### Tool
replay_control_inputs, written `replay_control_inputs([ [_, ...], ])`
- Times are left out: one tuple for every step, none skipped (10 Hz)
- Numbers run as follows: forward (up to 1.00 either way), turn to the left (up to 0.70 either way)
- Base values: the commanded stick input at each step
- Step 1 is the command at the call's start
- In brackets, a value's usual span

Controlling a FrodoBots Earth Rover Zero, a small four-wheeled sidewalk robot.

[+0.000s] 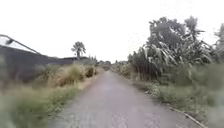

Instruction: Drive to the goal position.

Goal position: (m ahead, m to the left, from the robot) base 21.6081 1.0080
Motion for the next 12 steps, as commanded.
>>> replay_control_inputs([
  [1.00,0.00],
  [1.00,0.00],
  [1.00,0.00],
  [1.00,0.00],
  [1.00,0.00],
  [1.00,0.00],
  [1.00,0.00],
  [1.00,0.00],
  [1.00,0.00],
  [1.00,0.00],
  [1.00,0.00],
  [1.00,0.00],
])
